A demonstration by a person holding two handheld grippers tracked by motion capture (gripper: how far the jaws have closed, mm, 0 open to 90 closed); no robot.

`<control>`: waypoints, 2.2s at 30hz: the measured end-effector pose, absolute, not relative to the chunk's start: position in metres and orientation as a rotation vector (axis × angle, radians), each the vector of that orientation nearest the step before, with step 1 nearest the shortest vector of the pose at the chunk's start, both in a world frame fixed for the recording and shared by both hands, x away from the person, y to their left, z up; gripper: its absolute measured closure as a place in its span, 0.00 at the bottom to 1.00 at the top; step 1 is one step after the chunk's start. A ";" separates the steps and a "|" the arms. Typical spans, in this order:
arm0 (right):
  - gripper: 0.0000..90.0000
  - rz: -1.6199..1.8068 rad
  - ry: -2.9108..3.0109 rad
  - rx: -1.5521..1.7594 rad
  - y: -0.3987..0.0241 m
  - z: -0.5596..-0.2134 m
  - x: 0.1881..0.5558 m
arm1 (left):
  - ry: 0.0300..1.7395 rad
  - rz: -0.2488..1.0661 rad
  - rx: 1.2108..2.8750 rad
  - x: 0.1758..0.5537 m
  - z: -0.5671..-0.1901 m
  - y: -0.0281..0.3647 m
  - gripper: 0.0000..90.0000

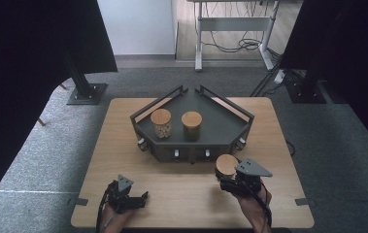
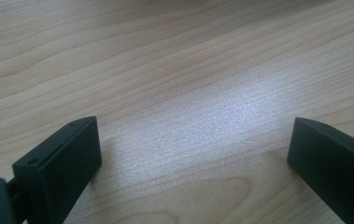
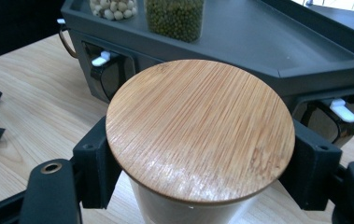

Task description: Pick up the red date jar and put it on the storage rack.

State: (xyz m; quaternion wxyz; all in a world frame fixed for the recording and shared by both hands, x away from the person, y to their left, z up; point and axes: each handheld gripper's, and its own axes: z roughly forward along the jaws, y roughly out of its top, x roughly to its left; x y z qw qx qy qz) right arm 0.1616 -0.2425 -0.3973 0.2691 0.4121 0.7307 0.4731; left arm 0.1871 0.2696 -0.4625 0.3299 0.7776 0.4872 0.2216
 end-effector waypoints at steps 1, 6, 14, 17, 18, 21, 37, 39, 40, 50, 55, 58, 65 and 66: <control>0.27 1.276 1.973 1.108 -0.243 -0.396 0.162 | 1.275 0.578 2.036 0.187 -0.462 0.270 0.03; 0.27 1.280 1.976 1.093 -0.242 -0.389 0.164 | 1.276 0.578 2.033 0.187 -0.462 0.270 0.03; 0.27 1.296 1.972 1.099 -0.244 -0.375 0.170 | 1.276 0.578 2.033 0.187 -0.462 0.270 0.03; 0.27 1.296 1.969 1.104 -0.243 -0.371 0.171 | 1.276 0.578 2.033 0.187 -0.462 0.270 0.03; 0.27 1.296 1.969 1.104 -0.243 -0.371 0.171 | 1.276 0.578 2.033 0.187 -0.462 0.270 0.03; 0.27 1.284 1.971 1.100 -0.241 -0.366 0.173 | 1.275 0.578 2.034 0.187 -0.462 0.270 0.03; 0.27 1.296 1.974 1.078 -0.236 -0.343 0.186 | 1.274 0.577 2.034 0.188 -0.462 0.270 0.03; 0.27 1.302 1.974 1.082 -0.237 -0.342 0.187 | 1.273 0.577 2.034 0.188 -0.462 0.270 0.03; 0.27 1.301 1.975 1.084 -0.237 -0.341 0.189 | 1.274 0.577 2.034 0.188 -0.462 0.270 0.03; 0.27 1.272 1.965 1.097 -0.235 -0.329 0.203 | 1.274 0.576 2.034 0.188 -0.462 0.270 0.03; 0.27 1.256 1.955 1.101 -0.233 -0.326 0.209 | 1.274 0.577 2.034 0.188 -0.462 0.270 0.03; 0.27 1.247 1.952 1.106 -0.232 -0.325 0.213 | 1.274 0.577 2.035 0.188 -0.462 0.270 0.03; 0.27 1.226 1.937 1.110 -0.228 -0.322 0.221 | 1.273 0.576 2.035 0.188 -0.462 0.270 0.03; 0.27 1.225 1.935 1.111 -0.228 -0.321 0.223 | 1.274 0.576 2.035 0.188 -0.462 0.270 0.03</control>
